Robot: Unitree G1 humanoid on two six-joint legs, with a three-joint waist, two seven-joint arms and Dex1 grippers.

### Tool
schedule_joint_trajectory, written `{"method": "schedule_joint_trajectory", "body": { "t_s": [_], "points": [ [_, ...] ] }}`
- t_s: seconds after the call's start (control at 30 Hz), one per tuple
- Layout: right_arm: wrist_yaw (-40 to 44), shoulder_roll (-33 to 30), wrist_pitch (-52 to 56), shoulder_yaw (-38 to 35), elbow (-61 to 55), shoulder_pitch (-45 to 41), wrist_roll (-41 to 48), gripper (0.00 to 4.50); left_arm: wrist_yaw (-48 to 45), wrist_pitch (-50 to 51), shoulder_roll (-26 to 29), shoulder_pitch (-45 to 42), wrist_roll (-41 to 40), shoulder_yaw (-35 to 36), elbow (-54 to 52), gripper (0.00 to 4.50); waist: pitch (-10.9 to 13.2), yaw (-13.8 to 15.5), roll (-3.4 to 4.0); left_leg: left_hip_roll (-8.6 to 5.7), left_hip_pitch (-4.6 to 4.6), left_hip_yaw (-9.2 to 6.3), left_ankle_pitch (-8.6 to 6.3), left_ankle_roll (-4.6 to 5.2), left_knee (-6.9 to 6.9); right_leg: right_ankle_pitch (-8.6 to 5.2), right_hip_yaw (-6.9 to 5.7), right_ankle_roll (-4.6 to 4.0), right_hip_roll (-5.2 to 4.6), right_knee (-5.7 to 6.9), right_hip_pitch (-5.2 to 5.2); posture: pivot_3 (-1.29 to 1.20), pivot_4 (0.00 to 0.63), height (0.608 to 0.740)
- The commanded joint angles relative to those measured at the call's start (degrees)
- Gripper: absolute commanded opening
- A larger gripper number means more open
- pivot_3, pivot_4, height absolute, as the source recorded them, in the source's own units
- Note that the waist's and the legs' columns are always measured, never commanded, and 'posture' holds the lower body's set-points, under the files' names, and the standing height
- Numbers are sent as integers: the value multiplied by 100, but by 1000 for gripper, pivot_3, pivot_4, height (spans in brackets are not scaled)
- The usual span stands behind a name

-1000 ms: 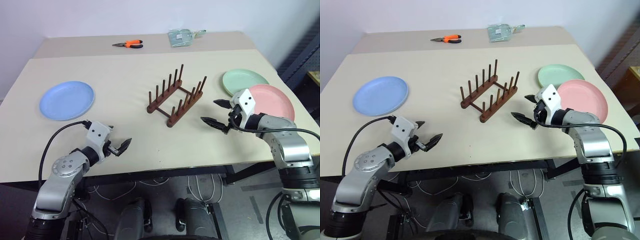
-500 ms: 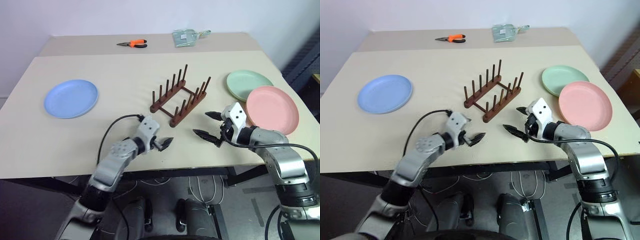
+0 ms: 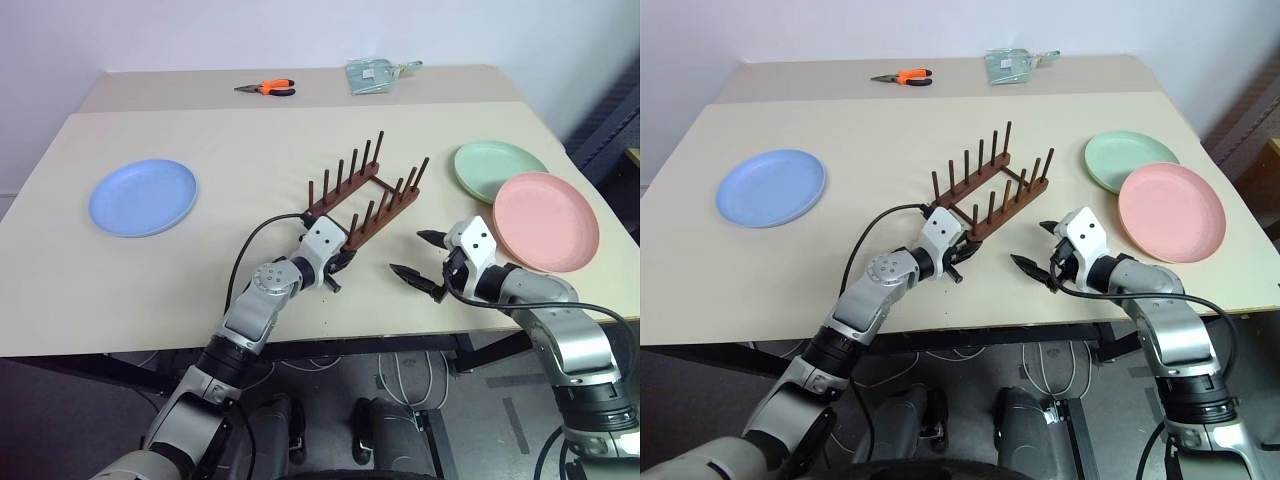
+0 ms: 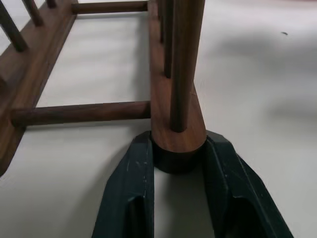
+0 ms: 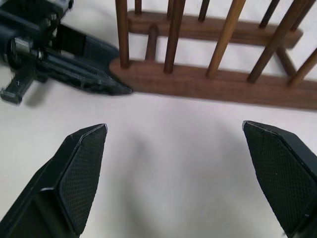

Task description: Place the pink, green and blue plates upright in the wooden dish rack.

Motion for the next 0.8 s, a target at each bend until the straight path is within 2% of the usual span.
{"method": "schedule_joint_trajectory", "body": {
  "t_s": [0.03, 0.07, 0.13, 0.17, 0.2, 0.33, 0.43, 0.5, 0.6, 0.7, 0.77, 0.8],
  "points": [
    [32, -54, -201, -115, -98, 9, -20, 4500, -739, -401, 384, 211, -53, -167, -268, 735, -1, -14, 1, 1, 0, 0, 0, -1, 0, 0, 0, 0, 1, 0, 0, 0, 150, 740],
    [48, -79, -230, -140, -53, 3, -25, 4500, -1157, -451, 545, 278, -290, -122, -414, 735, -1, -28, 2, 2, 1, 0, 0, -2, -1, -1, 0, -1, 2, 1, -1, 0, 150, 740],
    [76, -151, -304, -195, 66, -6, -59, 4500, -2035, -500, 922, 344, -734, -28, -612, 1781, -1, -30, 4, 4, 1, 0, 0, -4, -3, -1, 0, -2, 2, 1, -3, 0, 150, 740],
    [86, -190, -345, -224, 132, -11, -78, 4500, -2337, -513, 1092, 308, -829, 3, -582, 2115, -1, -31, 3, 4, 1, 0, 0, -5, -2, -1, 0, -2, 1, 1, -4, 0, 150, 740],
    [97, -221, -379, -249, 187, -18, -88, 4500, -2513, -539, 1210, 253, -849, 18, -504, 2630, -1, -15, 4, 4, 1, 0, 0, -5, 0, -1, 0, -2, 0, 1, -4, 0, 150, 740],
    [132, -319, -474, -359, 311, -2, -116, 4500, -2194, -991, 1387, -191, -282, 62, 442, 4470, -1, 8, 3, 1, 0, -1, -3, -1, 4, -1, -1, -2, -4, -2, 0, 0, 150, 740],
    [102, -381, -470, -446, 245, 90, -107, 4500, -1458, -1185, 1459, -404, 217, 158, 1033, 4470, -2, -3, 4, 1, 0, -1, -4, 1, 4, -1, 0, -1, -3, -1, 1, 0, 150, 740],
    [87, -417, -445, -510, 150, 186, -97, 4500, -1138, -1091, 1488, -339, 221, 347, 1023, 4470, -2, -18, 4, 2, 2, -1, -3, 1, 4, 0, 0, -1, -2, 0, 2, 0, 150, 740],
    [101, -513, -321, -628, 45, 353, -48, 4500, -1164, -640, 1581, 213, -216, 703, 111, 3609, -3, -94, 5, 4, 6, 0, -2, 0, 2, 0, 4, 0, 0, 3, 2, 0, 150, 740],
    [169, -628, -186, -675, 92, 452, -33, 3616, -1388, 128, 1701, 813, -598, 765, -994, 2177, -4, -152, 7, 6, 8, 0, -1, -2, -3, -1, 11, 0, 0, 4, 2, 0, 150, 740],
    [206, -648, -180, -600, 148, 417, -57, 2645, -1584, 530, 1789, 1105, -792, 600, -1707, 1158, -4, -148, 8, 6, 8, 0, 0, -5, -2, -1, 10, 0, 0, 5, 2, 0, 150, 740],
    [186, -648, -203, -507, 250, 338, -155, 2216, -1594, 640, 1763, 1172, -824, 516, -1949, 1131, -4, -143, 8, 5, 11, 0, 0, -5, -2, -1, 10, 0, 0, 5, 5, 0, 150, 740]
  ]
}}
